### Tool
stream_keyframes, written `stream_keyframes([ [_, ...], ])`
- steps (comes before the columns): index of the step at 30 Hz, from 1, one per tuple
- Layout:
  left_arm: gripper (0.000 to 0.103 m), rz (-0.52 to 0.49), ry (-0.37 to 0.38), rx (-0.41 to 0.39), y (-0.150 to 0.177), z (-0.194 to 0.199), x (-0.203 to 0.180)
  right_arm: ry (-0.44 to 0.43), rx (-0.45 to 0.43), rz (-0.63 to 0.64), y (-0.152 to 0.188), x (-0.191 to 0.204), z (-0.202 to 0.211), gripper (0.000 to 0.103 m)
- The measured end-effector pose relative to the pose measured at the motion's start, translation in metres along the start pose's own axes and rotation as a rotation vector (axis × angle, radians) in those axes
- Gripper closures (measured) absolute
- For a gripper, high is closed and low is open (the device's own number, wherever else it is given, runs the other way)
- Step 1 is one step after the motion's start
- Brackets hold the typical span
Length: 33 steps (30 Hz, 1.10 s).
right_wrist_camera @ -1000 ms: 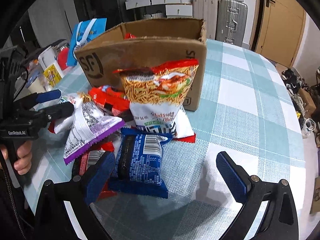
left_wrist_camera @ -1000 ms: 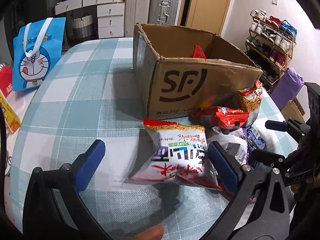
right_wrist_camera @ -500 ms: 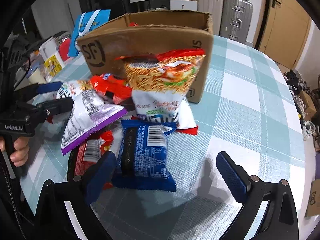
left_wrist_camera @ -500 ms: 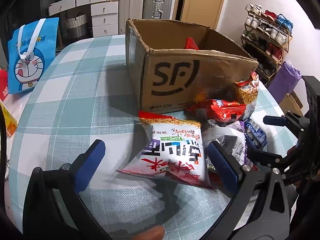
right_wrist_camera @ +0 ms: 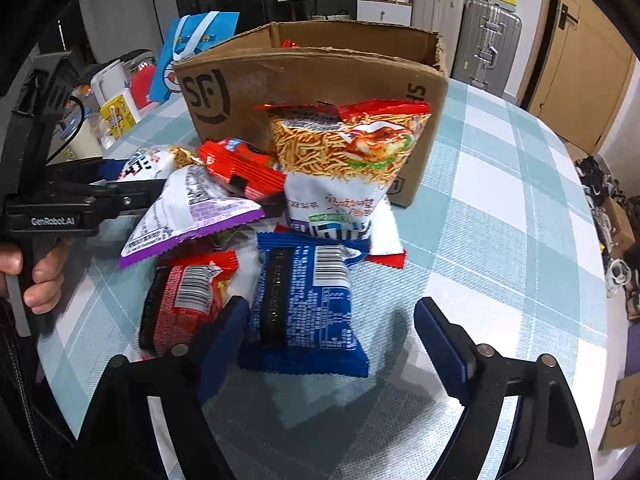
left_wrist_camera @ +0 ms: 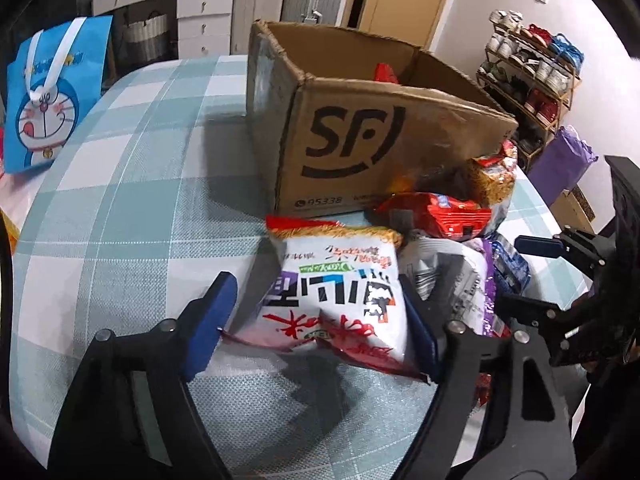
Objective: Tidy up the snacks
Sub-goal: 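Grasp the white noodle bag with the left tool while the right tool grasps the blue biscuit pack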
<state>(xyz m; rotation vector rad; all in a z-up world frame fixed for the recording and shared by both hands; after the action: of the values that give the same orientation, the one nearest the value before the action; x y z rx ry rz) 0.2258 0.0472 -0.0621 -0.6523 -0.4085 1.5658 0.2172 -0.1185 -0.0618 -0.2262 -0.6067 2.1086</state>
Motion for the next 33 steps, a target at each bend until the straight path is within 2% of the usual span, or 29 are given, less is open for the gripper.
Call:
stream_keyframes([
  [4,0.032,-0.011,0.003,-0.011,0.0,0.002,-0.003,-0.013,0.003,-0.004,0.0,0.002,0.0,0.023],
  [6,0.047,-0.022,0.022,-0.023,0.0,0.004,-0.006,-0.016,0.003,-0.004,0.0,0.002,0.0,0.025],
  [9,0.05,-0.032,0.016,-0.037,0.0,0.007,-0.008,-0.021,0.001,0.0,0.0,0.004,0.001,0.029],
  [14,0.051,-0.03,0.021,-0.053,0.0,0.013,-0.011,-0.033,0.0,0.001,0.0,0.005,0.003,0.035],
  [18,0.051,-0.033,0.022,-0.074,-0.001,0.02,-0.012,-0.042,-0.007,0.013,0.0,0.007,0.005,0.05],
  [21,0.052,-0.027,0.021,-0.087,-0.003,0.024,-0.011,-0.038,-0.016,0.02,0.001,0.009,0.006,0.054],
  [33,0.053,-0.02,0.018,-0.141,-0.005,0.043,-0.01,-0.039,-0.042,0.055,0.0,0.011,0.018,0.055],
])
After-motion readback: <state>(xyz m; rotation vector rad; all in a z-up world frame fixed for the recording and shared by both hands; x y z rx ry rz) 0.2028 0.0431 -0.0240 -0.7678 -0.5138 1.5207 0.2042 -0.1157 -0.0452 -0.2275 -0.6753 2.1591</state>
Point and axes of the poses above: each gripper's, at about its wrist camera, not at the fingertips, and z roughly against the way its jaws point, x to its left, y to its underside, the point moved 4 cm from there along -z, roughly the way its jaws point, and after that the axes turned 2 degrees about -z, right-handed, at the moved point
